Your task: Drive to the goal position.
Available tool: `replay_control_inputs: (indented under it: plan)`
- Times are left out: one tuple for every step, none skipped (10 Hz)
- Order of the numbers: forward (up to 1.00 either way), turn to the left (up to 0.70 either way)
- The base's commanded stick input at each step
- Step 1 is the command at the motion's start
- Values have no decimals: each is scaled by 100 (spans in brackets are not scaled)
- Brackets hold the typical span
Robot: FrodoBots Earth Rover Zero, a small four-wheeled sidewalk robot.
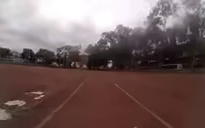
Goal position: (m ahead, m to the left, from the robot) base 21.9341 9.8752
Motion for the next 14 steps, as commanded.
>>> replay_control_inputs:
  plan:
    - [100,0]
    - [100,0]
    - [100,0]
    - [100,0]
    - [100,0]
    - [100,0]
    - [100,0]
    - [100,0]
    - [100,0]
    - [100,0]
    - [100,0]
    - [100,0]
    - [100,0]
    - [100,0]
